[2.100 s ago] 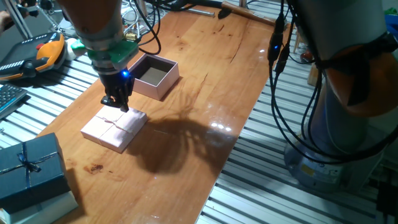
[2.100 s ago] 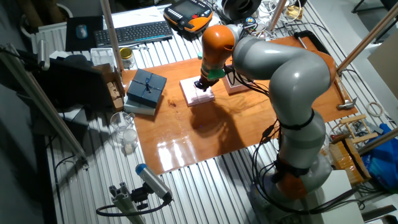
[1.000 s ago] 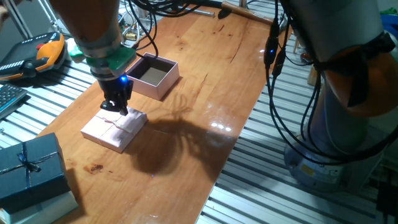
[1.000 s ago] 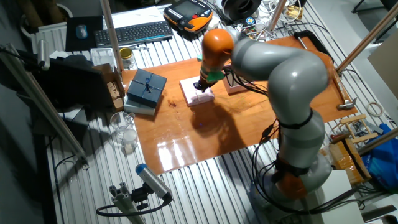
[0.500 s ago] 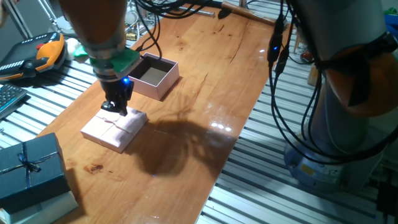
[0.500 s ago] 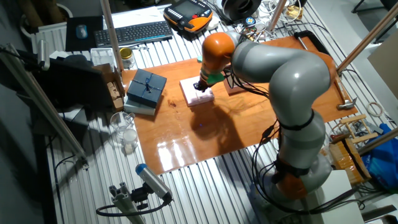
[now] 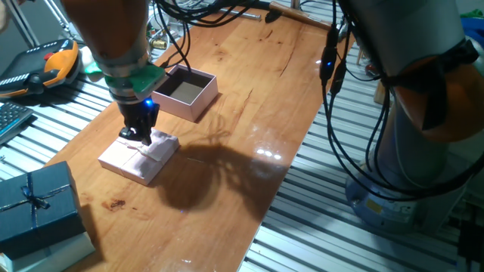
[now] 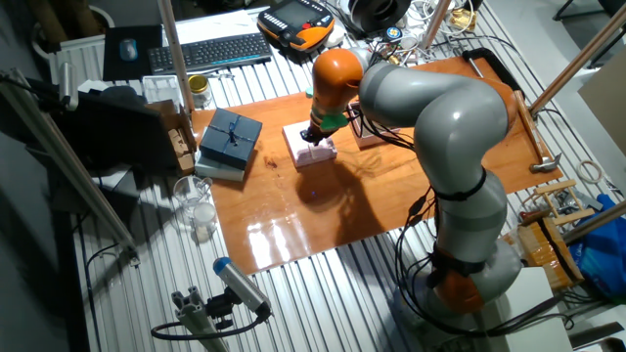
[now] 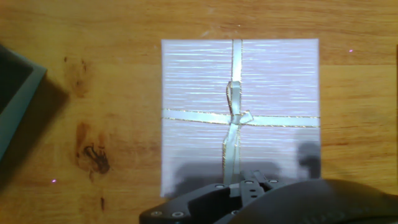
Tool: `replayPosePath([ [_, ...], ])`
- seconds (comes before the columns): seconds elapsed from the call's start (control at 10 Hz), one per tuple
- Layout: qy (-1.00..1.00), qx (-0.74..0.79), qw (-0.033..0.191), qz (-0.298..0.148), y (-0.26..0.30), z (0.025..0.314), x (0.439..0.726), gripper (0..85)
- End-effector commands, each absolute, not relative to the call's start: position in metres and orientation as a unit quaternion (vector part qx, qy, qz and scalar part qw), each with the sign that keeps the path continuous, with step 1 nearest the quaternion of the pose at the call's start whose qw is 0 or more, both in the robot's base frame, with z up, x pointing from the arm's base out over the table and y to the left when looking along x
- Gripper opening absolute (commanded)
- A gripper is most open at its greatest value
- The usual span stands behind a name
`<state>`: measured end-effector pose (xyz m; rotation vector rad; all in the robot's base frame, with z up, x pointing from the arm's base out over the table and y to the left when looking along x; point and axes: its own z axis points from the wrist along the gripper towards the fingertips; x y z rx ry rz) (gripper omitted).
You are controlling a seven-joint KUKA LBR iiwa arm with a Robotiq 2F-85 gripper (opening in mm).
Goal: Cover the box
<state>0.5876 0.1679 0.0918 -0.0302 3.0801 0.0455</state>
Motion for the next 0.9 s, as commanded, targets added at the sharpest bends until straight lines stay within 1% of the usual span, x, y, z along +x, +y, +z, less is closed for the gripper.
replayPosePath([
  [0.0, 0.999, -0.01, 0.029, 0.014, 0.168, 0.0911, 0.5884, 0.0],
  [0.3, 0.999, -0.007, 0.031, 0.022, 0.1688, 0.0893, 0.5898, 0.0],
  [0.5, 0.999, -0.006, 0.042, 0.018, 0.171, 0.0895, 0.5902, 0.0],
  [0.7, 0.998, -0.01, 0.063, 0.019, 0.1699, 0.0884, 0.592, 0.0],
  [0.8, 0.998, -0.009, 0.058, 0.016, 0.1697, 0.0881, 0.5926, 0.0],
])
